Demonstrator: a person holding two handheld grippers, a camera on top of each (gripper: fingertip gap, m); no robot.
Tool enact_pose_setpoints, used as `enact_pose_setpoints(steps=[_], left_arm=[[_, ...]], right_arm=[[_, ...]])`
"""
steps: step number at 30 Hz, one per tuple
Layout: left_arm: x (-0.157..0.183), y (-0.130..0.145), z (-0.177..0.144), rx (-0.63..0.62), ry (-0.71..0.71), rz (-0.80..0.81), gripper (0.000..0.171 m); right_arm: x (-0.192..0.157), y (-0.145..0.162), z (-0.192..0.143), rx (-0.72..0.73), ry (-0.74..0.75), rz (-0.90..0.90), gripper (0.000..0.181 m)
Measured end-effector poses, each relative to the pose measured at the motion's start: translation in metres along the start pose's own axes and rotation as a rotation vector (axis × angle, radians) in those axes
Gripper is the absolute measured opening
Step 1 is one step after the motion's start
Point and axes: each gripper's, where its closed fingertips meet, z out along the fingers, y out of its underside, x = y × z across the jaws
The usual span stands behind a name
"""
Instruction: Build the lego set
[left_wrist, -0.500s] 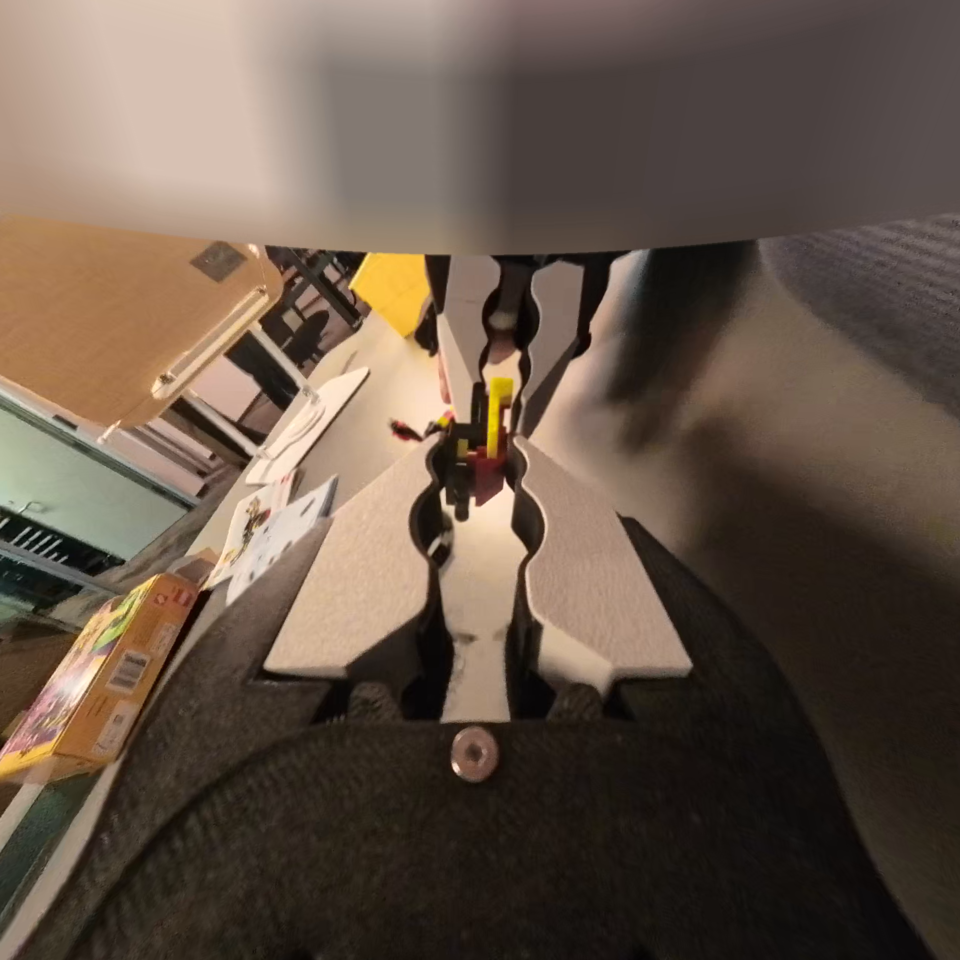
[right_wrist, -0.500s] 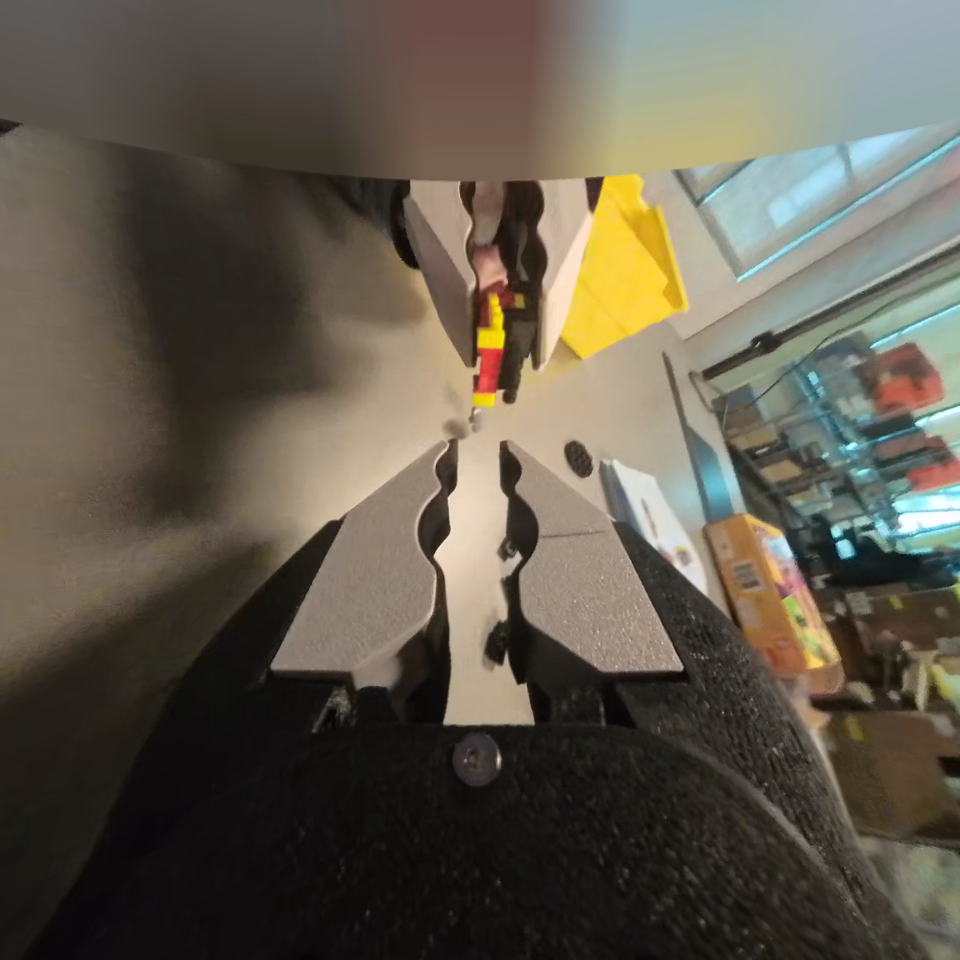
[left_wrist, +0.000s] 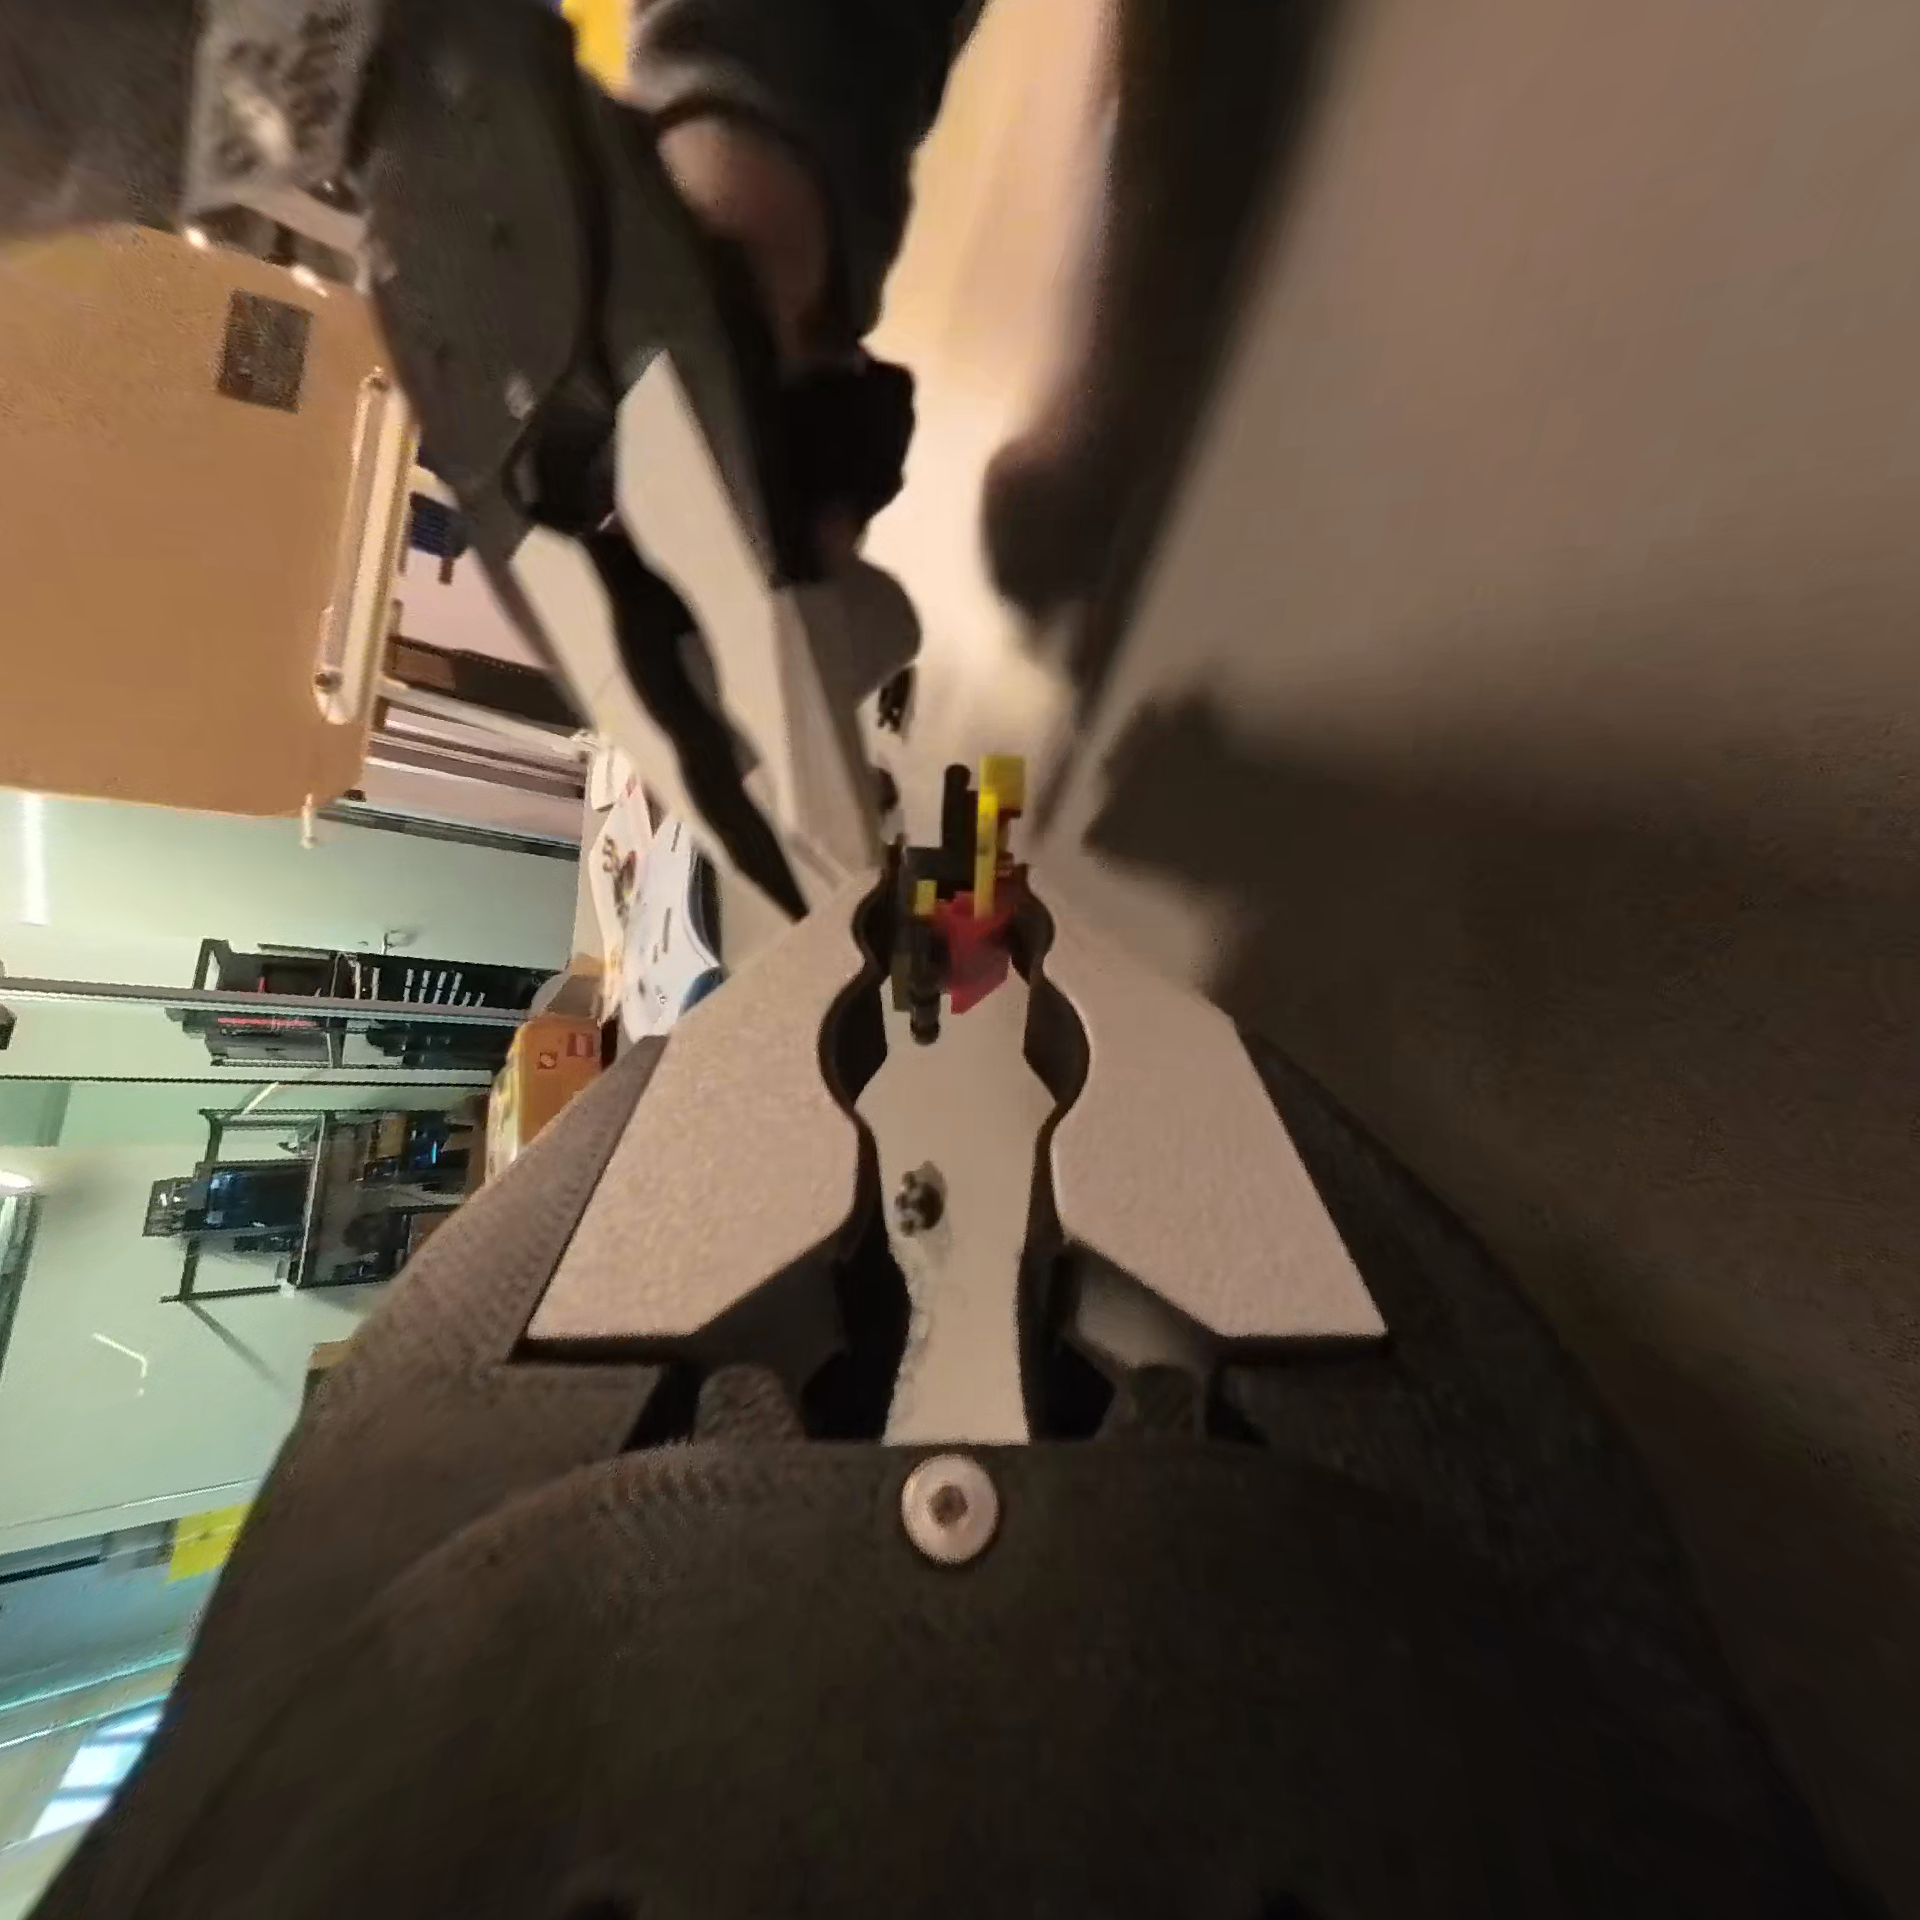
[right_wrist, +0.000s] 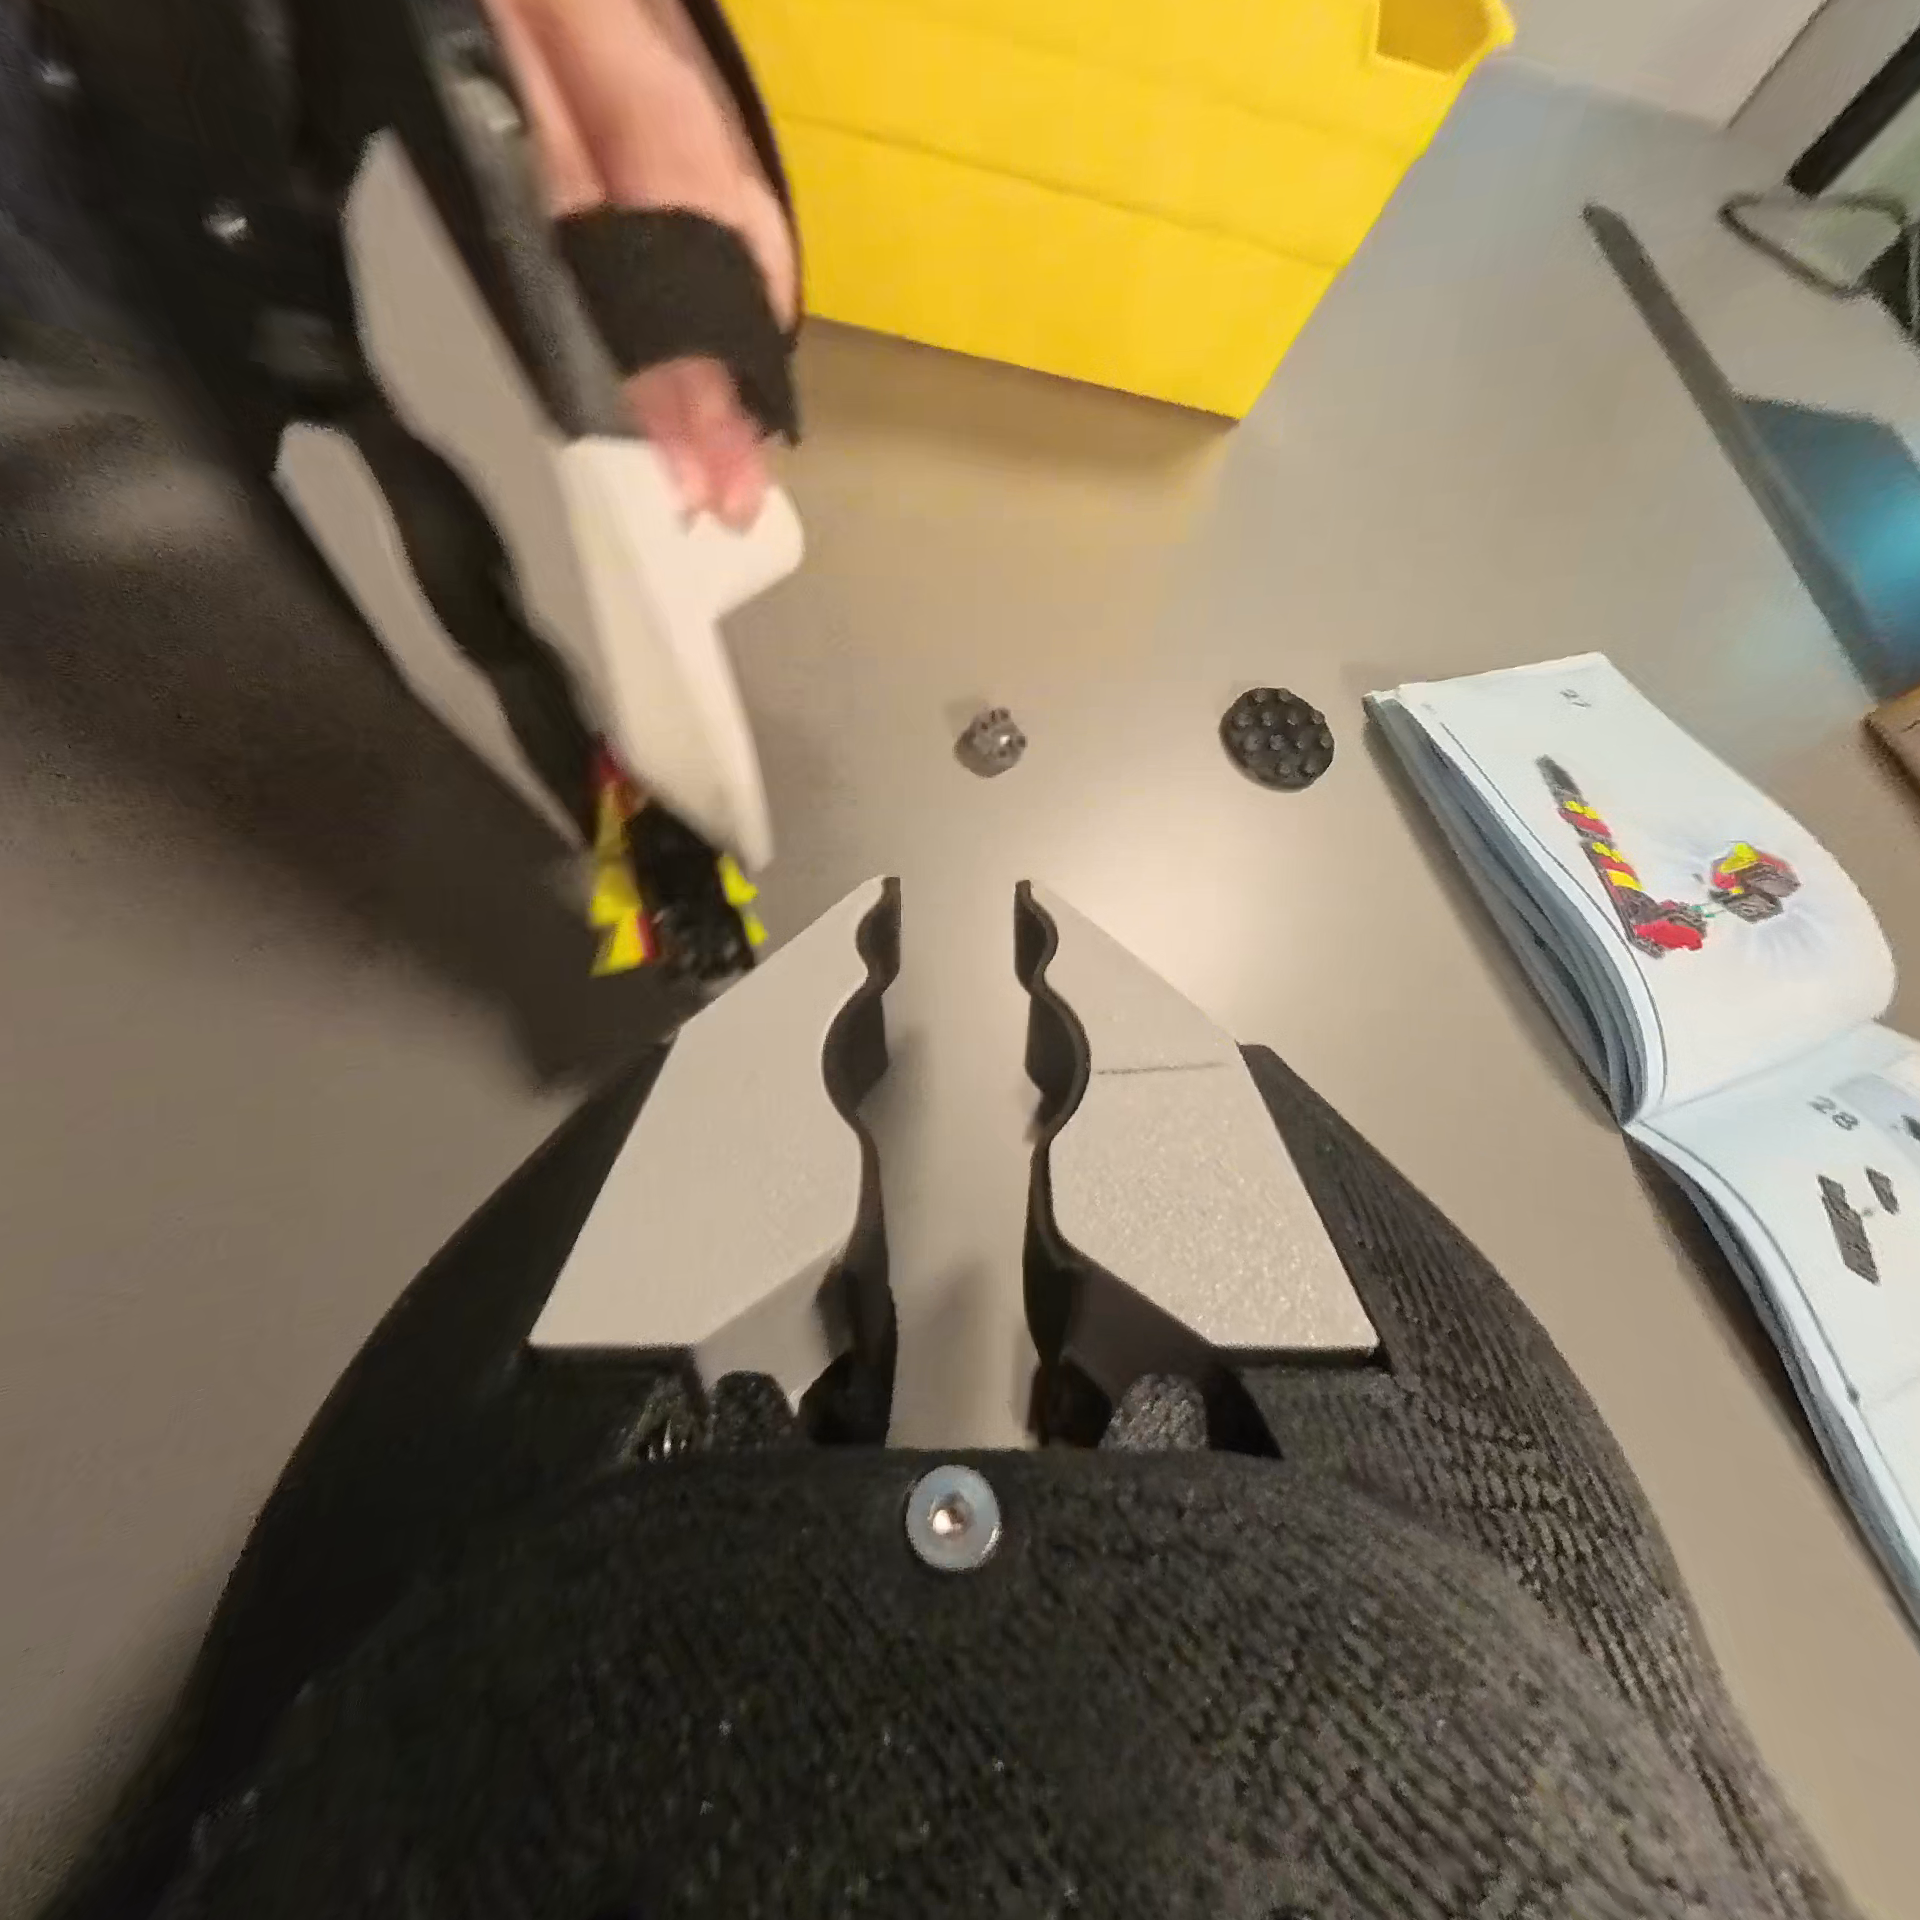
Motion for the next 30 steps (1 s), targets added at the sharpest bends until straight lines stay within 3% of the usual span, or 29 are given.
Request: enact_pose_setpoints(steps=[6,9,17,21,23,27,30], left_arm=[[0.012,0.004,0.007,-0.033,0.046,0.033,0.020],[0.011,0.004,0.007,-0.033,0.044,0.030,0.020],[0.009,0.008,0.007,-0.042,0.048,0.005,0.020],[0.008,0.009,0.006,-0.048,0.041,0.004,0.020],[0.006,0.009,0.006,-0.047,0.032,-0.005,0.020],[0.004,0.009,0.006,-0.048,0.028,-0.024,0.020],[0.006,0.007,0.008,-0.041,0.035,-0.026,0.020]], right_arm=[[0.004,-0.007,0.044,-0.134,-0.127,0.121,0.027],[0.008,-0.007,0.061,-0.184,-0.121,0.112,0.026],[0.013,-0.006,0.070,-0.240,-0.092,-0.001,0.012],[0.034,-0.017,0.043,-0.201,0.081,-0.339,0.012],[0.030,-0.016,0.022,-0.209,0.105,-0.648,0.012],[0.022,0.016,-0.013,-0.470,0.141,-1.351,0.012],[0.012,0.035,-0.028,-0.605,0.097,-1.607,0.012]])
